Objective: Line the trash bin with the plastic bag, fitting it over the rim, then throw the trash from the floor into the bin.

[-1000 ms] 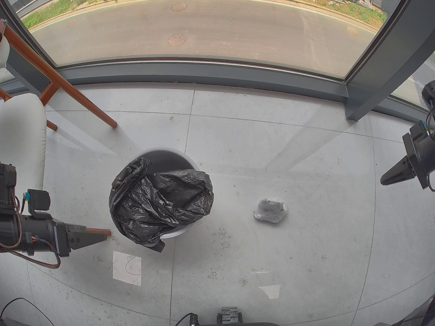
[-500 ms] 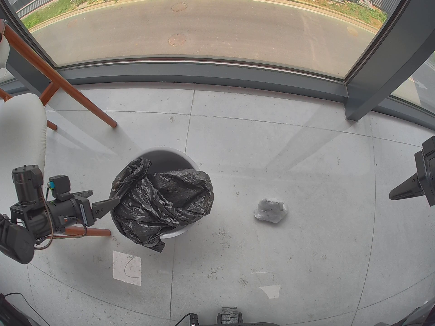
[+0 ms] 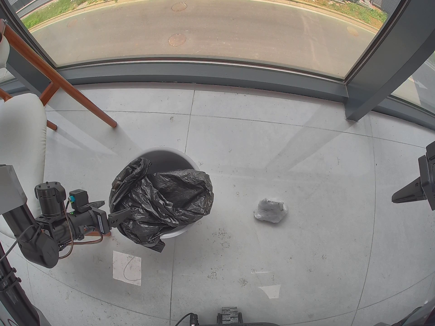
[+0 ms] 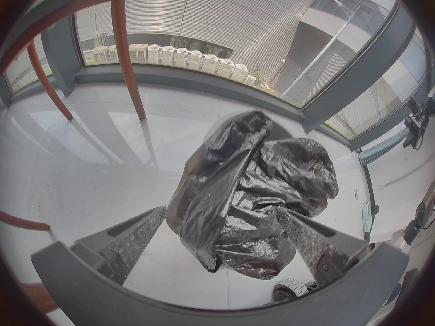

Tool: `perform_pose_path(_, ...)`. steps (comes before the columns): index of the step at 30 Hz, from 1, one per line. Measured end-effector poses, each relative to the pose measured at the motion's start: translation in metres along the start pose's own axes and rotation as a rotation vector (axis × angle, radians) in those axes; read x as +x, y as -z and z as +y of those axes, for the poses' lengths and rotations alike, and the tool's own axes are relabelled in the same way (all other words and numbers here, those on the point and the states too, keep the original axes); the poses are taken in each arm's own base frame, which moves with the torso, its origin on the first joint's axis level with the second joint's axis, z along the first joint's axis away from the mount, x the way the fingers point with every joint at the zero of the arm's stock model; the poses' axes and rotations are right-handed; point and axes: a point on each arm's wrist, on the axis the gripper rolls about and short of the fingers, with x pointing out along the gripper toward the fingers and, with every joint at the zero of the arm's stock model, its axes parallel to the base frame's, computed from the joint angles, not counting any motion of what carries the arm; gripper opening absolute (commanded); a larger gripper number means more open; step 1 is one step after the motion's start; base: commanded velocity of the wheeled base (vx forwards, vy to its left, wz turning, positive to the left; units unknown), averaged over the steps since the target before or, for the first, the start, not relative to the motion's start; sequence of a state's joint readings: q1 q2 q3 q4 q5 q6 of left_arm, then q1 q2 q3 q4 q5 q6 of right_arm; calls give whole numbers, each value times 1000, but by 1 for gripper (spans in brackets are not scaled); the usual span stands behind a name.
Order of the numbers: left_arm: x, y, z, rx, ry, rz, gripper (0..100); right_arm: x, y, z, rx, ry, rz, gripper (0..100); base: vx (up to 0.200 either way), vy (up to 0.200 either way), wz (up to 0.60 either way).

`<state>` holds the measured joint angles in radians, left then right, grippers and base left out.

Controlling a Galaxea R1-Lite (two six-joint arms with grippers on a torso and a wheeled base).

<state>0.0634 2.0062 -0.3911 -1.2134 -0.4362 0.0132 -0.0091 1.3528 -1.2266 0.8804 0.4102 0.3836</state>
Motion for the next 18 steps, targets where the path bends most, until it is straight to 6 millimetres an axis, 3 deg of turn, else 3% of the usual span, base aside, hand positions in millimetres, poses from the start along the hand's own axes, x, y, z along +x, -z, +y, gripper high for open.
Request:
perform_pose_path(16, 14, -6, 2, 16, -44, -19, 100, -1, 2, 1, -7, -2, 1, 0, 0, 0, 0)
perform_pose_path(17, 14, -5, 1, 16, -42, -17, 0, -1, 2, 1, -8, -2, -1, 0, 0, 0, 0)
perform_pose_path(18, 15, -5, 0, 15, -40, -14, 0, -1, 2, 1, -8, -3, -3, 0, 0, 0, 0)
